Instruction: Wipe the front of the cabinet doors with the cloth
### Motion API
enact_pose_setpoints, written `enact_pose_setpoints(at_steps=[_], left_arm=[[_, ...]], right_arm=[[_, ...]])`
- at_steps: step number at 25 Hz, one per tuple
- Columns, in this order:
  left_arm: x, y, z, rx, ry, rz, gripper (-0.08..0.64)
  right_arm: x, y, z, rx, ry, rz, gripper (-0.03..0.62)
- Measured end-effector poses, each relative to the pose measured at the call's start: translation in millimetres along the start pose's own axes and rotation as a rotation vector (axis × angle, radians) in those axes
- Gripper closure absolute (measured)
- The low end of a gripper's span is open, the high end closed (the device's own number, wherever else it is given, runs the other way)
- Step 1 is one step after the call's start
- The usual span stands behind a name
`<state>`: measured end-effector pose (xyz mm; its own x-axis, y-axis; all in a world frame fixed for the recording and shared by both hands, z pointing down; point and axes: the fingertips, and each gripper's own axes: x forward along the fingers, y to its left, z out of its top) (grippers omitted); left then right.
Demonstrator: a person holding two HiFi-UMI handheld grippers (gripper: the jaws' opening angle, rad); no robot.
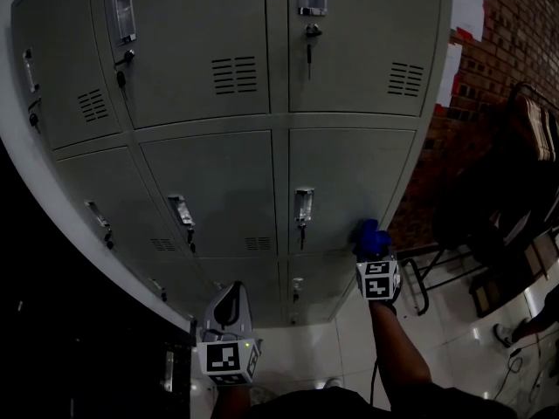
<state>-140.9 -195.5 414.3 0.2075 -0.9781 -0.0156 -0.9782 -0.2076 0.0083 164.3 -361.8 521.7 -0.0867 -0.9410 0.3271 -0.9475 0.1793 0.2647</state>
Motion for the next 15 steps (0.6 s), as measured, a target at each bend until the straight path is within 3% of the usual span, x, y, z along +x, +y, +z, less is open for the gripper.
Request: enact_pose_setpoints(at_steps=[10, 15], left_arm=[[5, -6, -6, 0.017, 0.008, 0.009, 0.543], [8, -7, -4, 0.027, 0.010, 0.005, 0.543]], right_arm=[[26, -12, -9, -0.007, 0.055, -0.022, 0.499], [27, -1, -5, -0.024, 0.073, 0.012, 0.499]])
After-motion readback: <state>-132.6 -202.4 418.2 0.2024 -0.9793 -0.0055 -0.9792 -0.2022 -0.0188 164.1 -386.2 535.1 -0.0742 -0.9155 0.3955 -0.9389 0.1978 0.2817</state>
